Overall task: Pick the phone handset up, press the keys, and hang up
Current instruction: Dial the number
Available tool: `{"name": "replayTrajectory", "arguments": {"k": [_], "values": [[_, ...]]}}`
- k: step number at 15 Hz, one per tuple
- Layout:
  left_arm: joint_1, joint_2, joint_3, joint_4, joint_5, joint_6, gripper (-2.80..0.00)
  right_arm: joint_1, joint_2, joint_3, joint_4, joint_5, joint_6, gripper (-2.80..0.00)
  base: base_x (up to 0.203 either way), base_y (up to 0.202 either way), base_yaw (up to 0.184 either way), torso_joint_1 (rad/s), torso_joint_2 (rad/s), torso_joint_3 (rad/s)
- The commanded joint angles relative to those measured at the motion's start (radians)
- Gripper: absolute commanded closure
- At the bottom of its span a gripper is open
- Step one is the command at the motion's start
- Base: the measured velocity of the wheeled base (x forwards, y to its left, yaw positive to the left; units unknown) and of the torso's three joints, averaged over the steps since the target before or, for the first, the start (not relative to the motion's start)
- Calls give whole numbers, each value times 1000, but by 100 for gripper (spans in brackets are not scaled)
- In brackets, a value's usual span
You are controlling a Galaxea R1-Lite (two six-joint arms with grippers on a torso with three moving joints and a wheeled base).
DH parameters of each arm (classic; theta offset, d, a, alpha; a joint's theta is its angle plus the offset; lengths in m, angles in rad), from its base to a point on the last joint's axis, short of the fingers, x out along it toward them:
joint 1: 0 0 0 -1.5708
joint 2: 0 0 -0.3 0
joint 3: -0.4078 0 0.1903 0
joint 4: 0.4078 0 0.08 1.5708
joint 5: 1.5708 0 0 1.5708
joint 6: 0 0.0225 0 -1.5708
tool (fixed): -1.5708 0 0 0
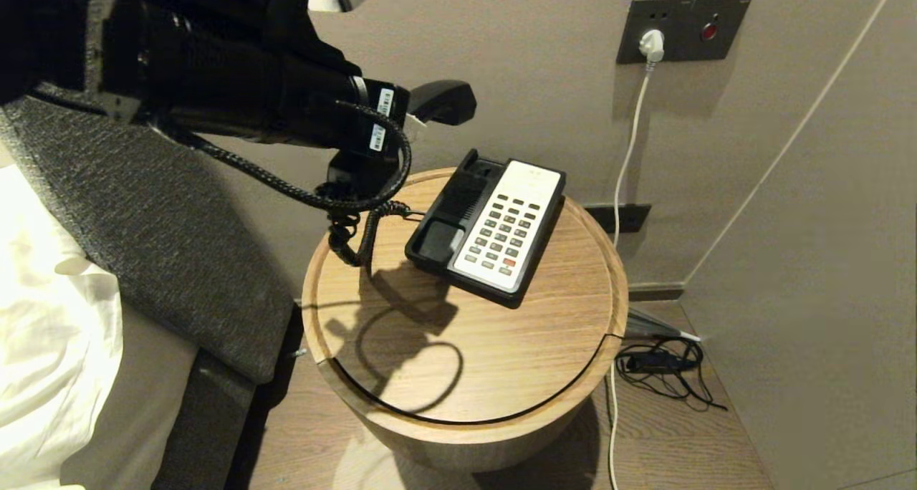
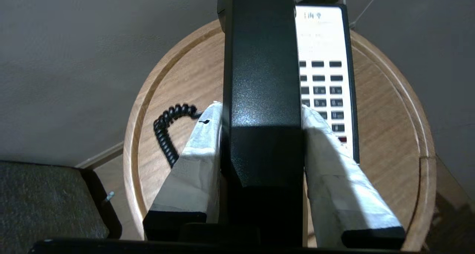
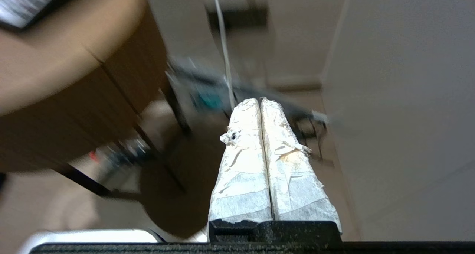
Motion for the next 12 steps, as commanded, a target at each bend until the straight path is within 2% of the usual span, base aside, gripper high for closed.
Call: {"name": "replayTrajectory", "arguments": {"k": [1, 3, 5, 8, 9, 12], "values": [[2, -42, 25, 2, 1, -1, 0, 0, 25, -273, 236, 52, 14, 0, 0, 0, 0, 0, 0, 0], [10, -63, 50, 0, -3, -7, 0, 0, 163, -506, 362, 95, 57, 0, 0, 0, 0, 0, 0, 0], [19, -60, 46, 2, -7, -9, 0, 0, 421, -709, 433, 135, 102, 0, 0, 0, 0, 0, 0, 0], [28, -55, 43, -1, -8, -11, 0, 18, 807, -890, 469, 204, 147, 0, 0, 0, 0, 0, 0, 0], [37, -56, 44, -3, -9, -16, 0, 48, 917, -926, 460, 215, 157, 0, 0, 0, 0, 0, 0, 0], [54, -49, 43, -3, -10, -26, 0, 231, 1202, -992, 429, 237, 184, 0, 0, 0, 0, 0, 0, 0]]}}
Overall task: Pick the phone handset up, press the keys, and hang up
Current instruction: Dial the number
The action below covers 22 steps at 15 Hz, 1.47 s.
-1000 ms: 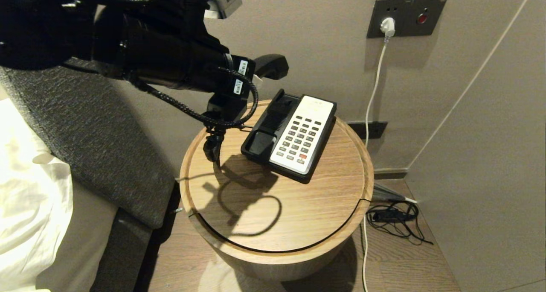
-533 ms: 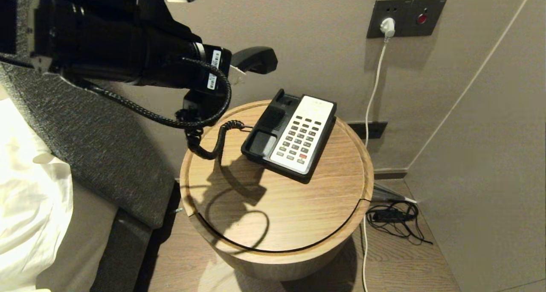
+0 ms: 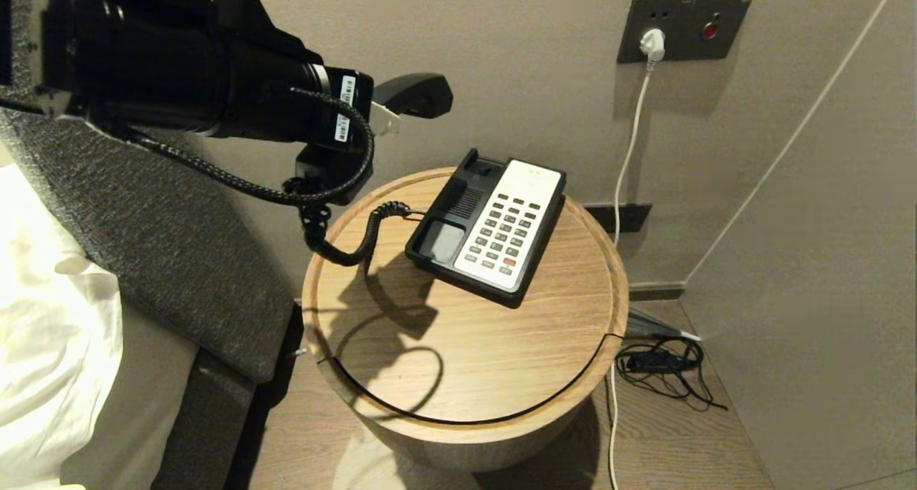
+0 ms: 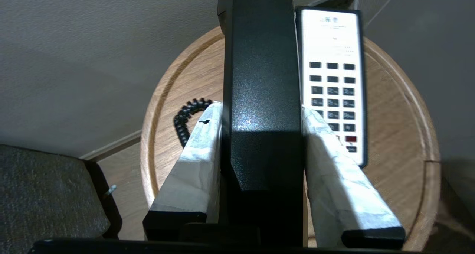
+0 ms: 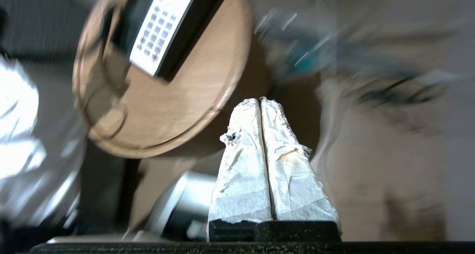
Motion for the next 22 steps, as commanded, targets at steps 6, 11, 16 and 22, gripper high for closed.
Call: {"name": "replayTrajectory", "arguments": {"k": [6, 11, 16, 22], "values": [[82, 32, -31, -3, 2, -3, 0, 309, 629, -218, -194, 20, 71, 0, 0, 0, 0, 0, 0, 0], [151, 24, -35, 4, 5, -3, 0, 348, 797, -371, -207, 13, 144, 0, 0, 0, 0, 0, 0, 0], [161, 32, -36, 2, 6, -3, 0, 372, 898, -482, -206, 8, 170, 0, 0, 0, 0, 0, 0, 0], [161, 33, -39, 3, 3, -1, 0, 376, 939, -471, -208, -15, 168, 0, 0, 0, 0, 0, 0, 0]]}}
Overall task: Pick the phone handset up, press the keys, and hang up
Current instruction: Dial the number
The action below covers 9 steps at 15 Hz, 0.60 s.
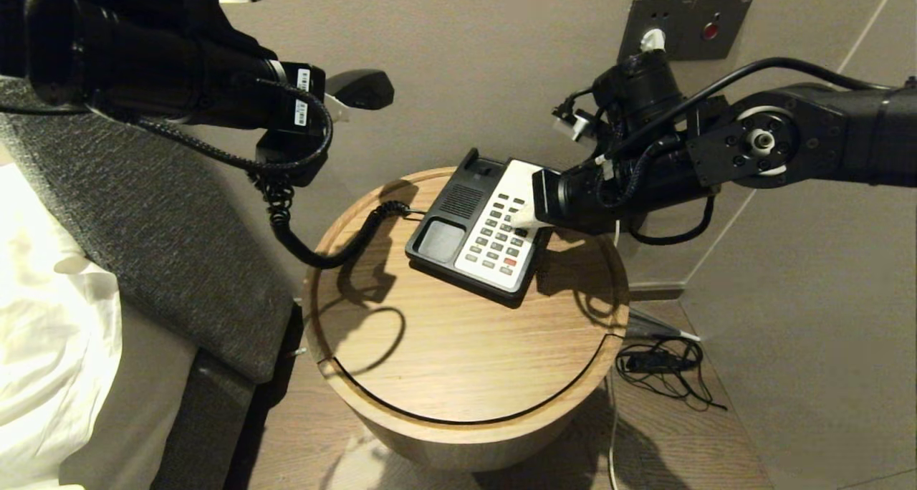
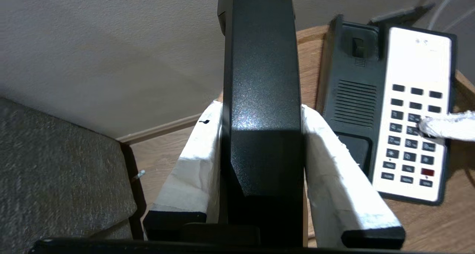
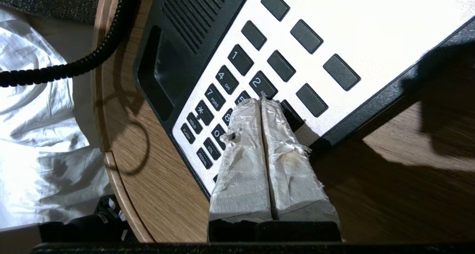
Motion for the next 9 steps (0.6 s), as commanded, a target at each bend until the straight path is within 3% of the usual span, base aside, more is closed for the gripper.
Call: {"name": "replayTrajectory", "arguments": {"k": [1, 9], "values": [[0, 3, -1, 1, 1, 0, 0, 0, 18, 11, 11, -14, 0, 0, 0, 0, 0, 0, 0, 0], [0, -2, 3, -2, 0, -2, 0, 5, -20, -19, 15, -41, 3, 0, 0, 0, 0, 0, 0, 0]]}}
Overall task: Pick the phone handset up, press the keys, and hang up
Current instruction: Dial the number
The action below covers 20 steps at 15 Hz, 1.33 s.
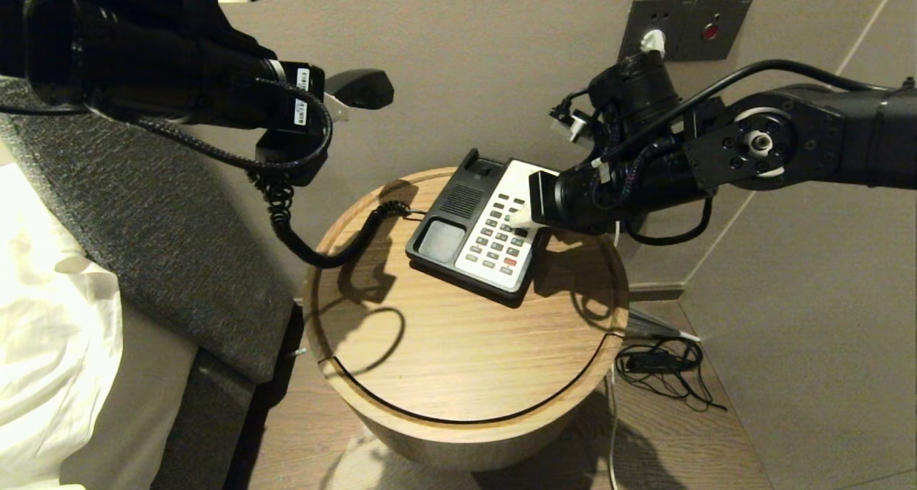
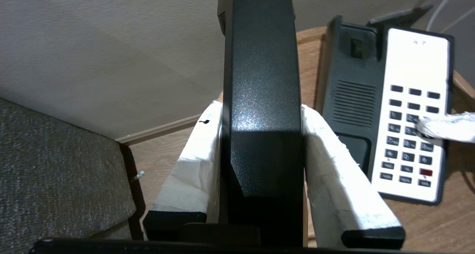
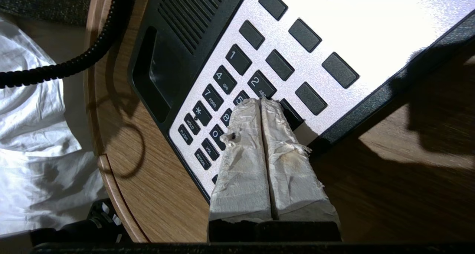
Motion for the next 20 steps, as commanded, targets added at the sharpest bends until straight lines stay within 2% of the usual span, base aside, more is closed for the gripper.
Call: {"name": "replayTrajectory", "arguments": {"k": [1, 7, 10, 20], "values": [[0, -3, 4, 2, 1, 0, 0, 9, -19, -28, 10, 2, 2, 0, 0, 0, 0, 0, 0, 0], [0, -10, 6, 3, 0, -1, 0, 35, -36, -66, 68, 3, 5, 0, 0, 0, 0, 0, 0, 0], [0, -10, 6, 5, 0, -2, 0, 53, -39, -66, 79, 3, 33, 0, 0, 0, 0, 0, 0, 0], [1, -12, 7, 6, 0, -2, 0, 48, -13, -57, 98, -4, 21, 0, 0, 0, 0, 0, 0, 0]]}}
